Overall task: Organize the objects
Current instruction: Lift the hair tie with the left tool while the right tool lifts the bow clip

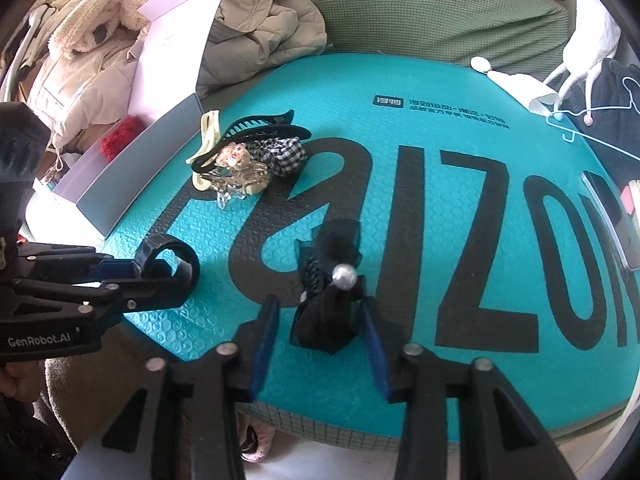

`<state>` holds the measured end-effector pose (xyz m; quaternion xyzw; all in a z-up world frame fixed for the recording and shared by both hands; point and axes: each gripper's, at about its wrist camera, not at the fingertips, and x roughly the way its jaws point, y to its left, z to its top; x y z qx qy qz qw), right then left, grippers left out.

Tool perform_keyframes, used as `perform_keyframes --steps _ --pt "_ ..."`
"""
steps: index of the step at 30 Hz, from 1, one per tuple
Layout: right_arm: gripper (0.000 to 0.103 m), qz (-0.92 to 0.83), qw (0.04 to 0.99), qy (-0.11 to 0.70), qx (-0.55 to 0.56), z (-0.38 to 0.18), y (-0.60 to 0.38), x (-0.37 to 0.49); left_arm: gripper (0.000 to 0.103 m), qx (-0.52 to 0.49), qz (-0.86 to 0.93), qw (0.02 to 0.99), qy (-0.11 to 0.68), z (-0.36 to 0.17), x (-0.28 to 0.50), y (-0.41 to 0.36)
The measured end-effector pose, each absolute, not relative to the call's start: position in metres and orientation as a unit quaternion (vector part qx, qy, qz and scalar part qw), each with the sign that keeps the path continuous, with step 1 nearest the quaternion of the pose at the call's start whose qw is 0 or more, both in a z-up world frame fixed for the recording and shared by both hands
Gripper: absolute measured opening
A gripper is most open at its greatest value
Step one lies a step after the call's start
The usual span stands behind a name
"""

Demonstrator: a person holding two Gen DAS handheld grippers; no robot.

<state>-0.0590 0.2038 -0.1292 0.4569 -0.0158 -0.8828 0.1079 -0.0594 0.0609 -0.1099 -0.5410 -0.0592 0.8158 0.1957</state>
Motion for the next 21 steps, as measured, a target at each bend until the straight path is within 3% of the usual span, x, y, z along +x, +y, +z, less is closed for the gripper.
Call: perform_keyframes --steps 6,15,20,21 --pt "0.052 -0.887 0.099 -0.028 0.449 -0.129 0.207 -0.064 0.033 -0.532 0.823 0.193 -0.055 -0.112 -0.066 0.064" --pt "0.052 -0.892 0.094 -0.06 0.438 -0.13 0.218 -0.075 0.05 -0.515 0.834 0.194 -0.026 -0.113 -0.074 0.08" --pt "0.051 -0.895 0.091 -0.053 0.434 -0.132 0.214 -0.075 0.049 -0.502 0.845 0.184 0.022 -0.114 -0.066 0.092" --pt "0.047 -0.895 0.088 -0.048 0.434 -0.133 0.213 -0.074 0.043 -0.499 0.847 0.177 0.036 -0.114 -0.065 0.094"
